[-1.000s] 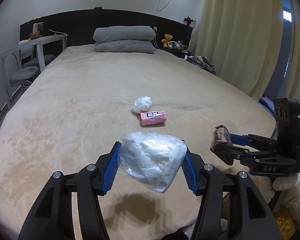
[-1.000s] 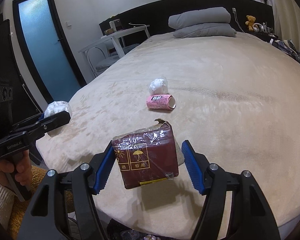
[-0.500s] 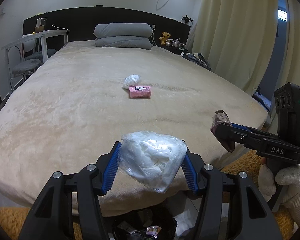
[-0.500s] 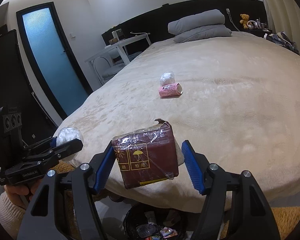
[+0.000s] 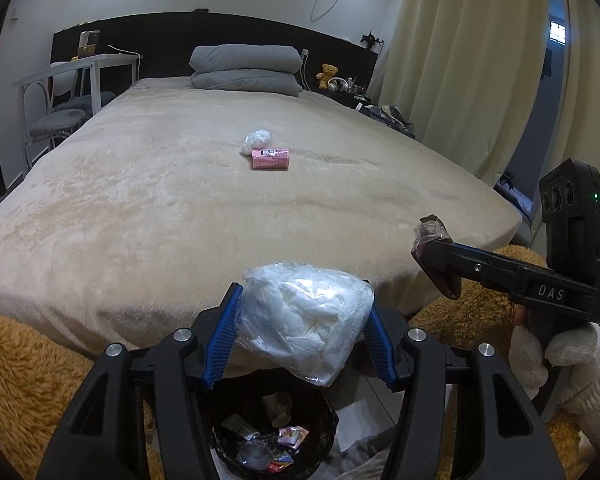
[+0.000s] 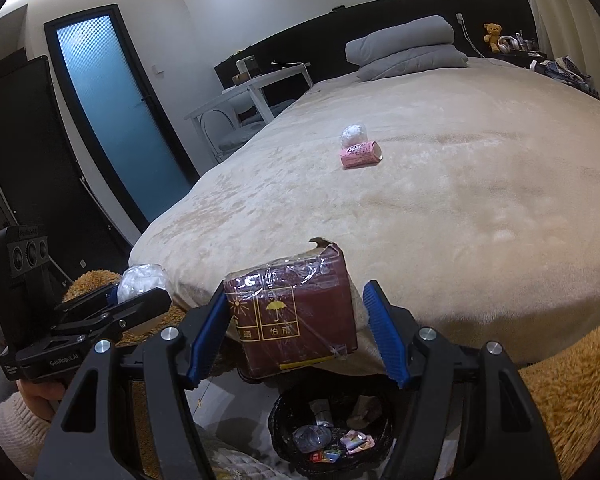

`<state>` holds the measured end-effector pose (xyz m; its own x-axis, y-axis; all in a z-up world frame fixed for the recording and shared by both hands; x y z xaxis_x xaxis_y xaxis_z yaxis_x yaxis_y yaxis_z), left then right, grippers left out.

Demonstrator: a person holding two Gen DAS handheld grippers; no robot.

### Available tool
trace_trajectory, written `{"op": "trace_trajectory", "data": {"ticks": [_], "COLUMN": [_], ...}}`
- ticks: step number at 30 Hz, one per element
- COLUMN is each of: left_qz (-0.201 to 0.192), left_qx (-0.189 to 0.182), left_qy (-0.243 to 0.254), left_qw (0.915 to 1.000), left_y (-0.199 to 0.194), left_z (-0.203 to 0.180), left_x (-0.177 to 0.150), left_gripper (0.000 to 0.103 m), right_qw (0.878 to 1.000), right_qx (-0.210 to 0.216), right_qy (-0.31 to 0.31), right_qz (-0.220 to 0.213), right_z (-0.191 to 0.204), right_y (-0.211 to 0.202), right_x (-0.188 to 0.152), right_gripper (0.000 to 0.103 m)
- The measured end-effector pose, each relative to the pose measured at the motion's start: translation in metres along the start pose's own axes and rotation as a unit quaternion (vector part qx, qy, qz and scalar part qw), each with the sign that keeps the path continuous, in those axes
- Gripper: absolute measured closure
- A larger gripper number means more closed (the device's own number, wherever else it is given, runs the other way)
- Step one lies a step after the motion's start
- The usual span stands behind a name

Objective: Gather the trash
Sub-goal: 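Carry the clear plastic bag and brown wrapper down toward the black trash bin, then open the left tool dropping the plastic bag while the right tool drops the brown wrapper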

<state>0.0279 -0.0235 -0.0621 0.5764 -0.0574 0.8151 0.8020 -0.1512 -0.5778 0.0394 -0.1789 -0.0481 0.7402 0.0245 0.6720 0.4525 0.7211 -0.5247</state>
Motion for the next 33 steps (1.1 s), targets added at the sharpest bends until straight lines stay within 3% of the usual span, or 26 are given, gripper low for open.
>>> {"op": "trace_trajectory", "data": {"ticks": [12,20,33], "left_qz": [0.064,0.123,0.241], "left_qx": [-0.016,-0.014,-0.013], "left_qy": [-0.012,-0.029,-0.064], "left_qw": [0.9978,0.9918,0.9684], "left_y": [0.005,0.03,0.078], "left_z": [-0.016,-0.014,-0.004], "left_x": [-0.039,-0.059,-0.102], "left_gripper": [0.047,0.047,0.047], "right_qw": [0.997,0.988,0.963], "right_qx": [-0.001,-0.035,-0.079], "right_qy": [0.042,0.082,0.136], "right_qz": [0.065,0.127,0.22], "right_z": [0.001,-0.02,-0.052], "right_y": [0.012,0.04,0.089], "right_x": [-0.036,-0.055,-0.085], "right_gripper": [0.037,0.037,0.036]}}
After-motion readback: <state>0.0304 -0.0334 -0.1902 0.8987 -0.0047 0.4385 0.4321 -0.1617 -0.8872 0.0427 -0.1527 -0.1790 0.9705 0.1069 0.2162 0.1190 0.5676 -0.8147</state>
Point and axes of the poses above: each gripper's, at about its wrist camera, not at the fingertips, and y roughly the way its jaws point, z to its left, x to its top, the point moved 6 cm from there along y, roughly the way its jaws point, and after that the axes turned 11 degrees about y, right-handed, at the moved point
